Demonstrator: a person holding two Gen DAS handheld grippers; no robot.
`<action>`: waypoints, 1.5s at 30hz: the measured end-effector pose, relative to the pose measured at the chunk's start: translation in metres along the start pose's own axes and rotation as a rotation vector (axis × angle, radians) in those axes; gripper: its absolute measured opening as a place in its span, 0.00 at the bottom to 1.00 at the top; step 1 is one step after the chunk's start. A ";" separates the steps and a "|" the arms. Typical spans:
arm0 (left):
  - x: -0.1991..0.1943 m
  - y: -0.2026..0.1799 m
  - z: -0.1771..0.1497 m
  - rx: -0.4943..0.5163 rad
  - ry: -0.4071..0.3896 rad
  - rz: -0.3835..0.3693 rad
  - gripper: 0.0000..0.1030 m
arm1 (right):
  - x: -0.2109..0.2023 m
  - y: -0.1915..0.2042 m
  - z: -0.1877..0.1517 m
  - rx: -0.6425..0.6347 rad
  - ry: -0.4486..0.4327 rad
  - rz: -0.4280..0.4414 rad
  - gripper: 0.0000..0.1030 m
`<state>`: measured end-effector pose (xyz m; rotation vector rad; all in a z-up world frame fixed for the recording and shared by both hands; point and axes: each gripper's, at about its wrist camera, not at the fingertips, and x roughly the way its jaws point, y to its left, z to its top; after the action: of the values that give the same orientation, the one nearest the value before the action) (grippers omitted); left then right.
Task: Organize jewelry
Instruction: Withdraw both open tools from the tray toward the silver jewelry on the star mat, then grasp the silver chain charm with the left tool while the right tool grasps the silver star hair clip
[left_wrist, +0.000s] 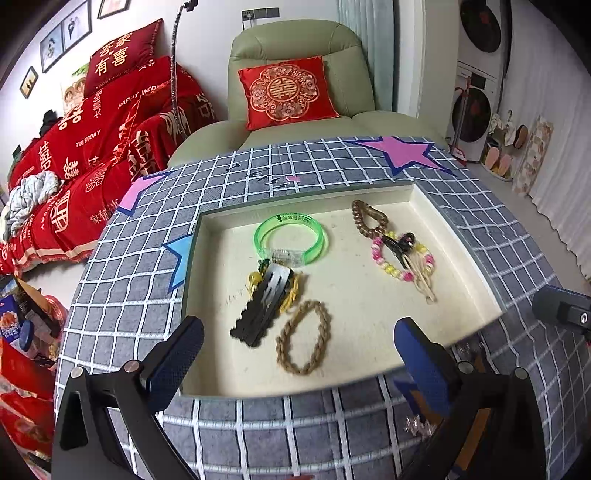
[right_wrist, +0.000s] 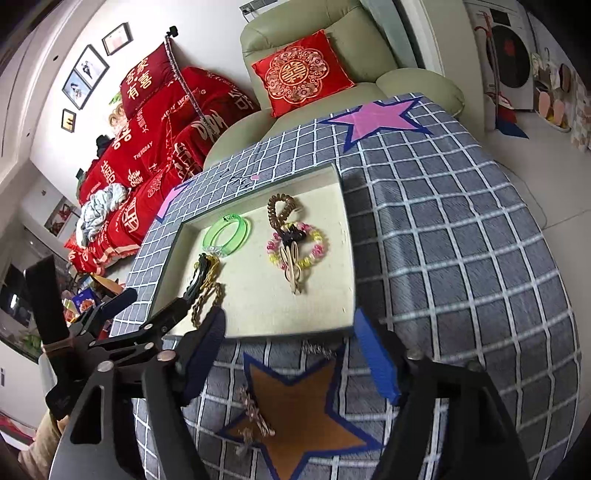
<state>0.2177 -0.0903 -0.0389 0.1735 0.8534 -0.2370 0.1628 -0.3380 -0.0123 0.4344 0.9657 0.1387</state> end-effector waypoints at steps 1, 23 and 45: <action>-0.005 -0.001 -0.004 0.004 -0.001 -0.004 1.00 | -0.003 -0.001 -0.003 0.004 -0.003 0.000 0.79; -0.040 -0.025 -0.105 0.038 0.089 -0.087 1.00 | -0.022 -0.026 -0.069 0.008 0.079 -0.088 0.84; -0.032 -0.065 -0.117 0.068 0.107 -0.132 1.00 | 0.017 -0.010 -0.059 -0.101 0.154 -0.073 0.81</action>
<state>0.0950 -0.1195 -0.0931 0.1952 0.9645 -0.3830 0.1237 -0.3243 -0.0587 0.2977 1.1194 0.1556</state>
